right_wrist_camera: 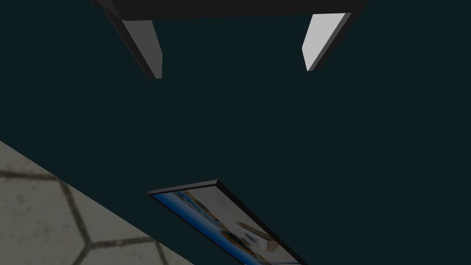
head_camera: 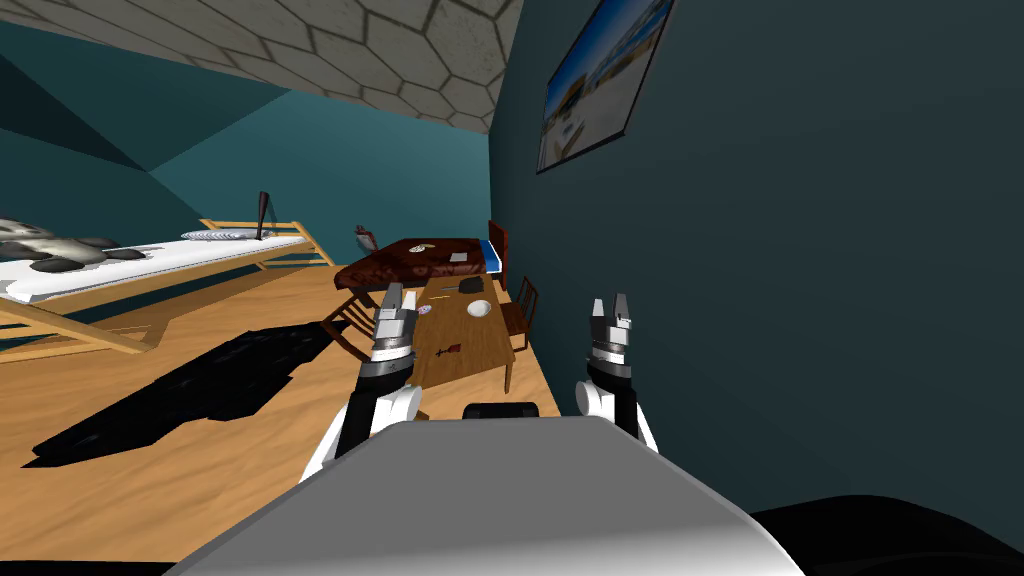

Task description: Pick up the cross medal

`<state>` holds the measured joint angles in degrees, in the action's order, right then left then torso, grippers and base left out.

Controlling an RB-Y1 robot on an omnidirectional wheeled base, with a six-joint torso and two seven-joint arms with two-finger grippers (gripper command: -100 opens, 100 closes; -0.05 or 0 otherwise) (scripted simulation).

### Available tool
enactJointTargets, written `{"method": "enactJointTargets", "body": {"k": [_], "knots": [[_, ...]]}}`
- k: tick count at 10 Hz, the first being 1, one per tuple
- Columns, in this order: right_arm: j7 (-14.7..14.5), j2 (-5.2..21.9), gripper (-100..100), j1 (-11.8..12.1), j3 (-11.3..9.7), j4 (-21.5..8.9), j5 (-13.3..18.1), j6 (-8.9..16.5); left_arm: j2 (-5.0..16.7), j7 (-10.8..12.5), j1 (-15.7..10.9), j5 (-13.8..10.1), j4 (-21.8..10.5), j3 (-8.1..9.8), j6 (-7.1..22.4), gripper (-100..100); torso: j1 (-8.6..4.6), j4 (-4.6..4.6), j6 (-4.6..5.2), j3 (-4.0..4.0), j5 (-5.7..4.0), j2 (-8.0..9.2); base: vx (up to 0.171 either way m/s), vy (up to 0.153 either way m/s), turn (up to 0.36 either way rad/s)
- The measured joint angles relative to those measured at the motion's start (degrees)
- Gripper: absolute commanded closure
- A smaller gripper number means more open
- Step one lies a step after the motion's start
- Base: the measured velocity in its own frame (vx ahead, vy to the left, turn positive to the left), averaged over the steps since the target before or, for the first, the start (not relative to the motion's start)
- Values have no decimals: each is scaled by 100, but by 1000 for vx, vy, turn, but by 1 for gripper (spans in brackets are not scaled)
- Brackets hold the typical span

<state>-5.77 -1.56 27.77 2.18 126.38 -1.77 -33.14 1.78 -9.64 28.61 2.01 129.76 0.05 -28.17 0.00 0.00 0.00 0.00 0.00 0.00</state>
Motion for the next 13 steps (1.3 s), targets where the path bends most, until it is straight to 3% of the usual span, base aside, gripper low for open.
{"method": "enactJointTargets", "body": {"k": [4,11,13], "knots": [[0,0,0,0,0,0,0,0,376,191,-250,-297,-414,-49,272,-100,14,0,1,1,4,3,-13,28,-52],[0,0,0,-1,0,0,0,0,688,789,-1145,-1198,-1506,-234,1426,-100,19,2,1,6,4,10,-27,40,-81],[0,0,0,0,0,0,0,0,691,910,-1273,-1356,-1809,-304,1593,-100,12,1,0,2,3,3,-13,34,-94]]}}
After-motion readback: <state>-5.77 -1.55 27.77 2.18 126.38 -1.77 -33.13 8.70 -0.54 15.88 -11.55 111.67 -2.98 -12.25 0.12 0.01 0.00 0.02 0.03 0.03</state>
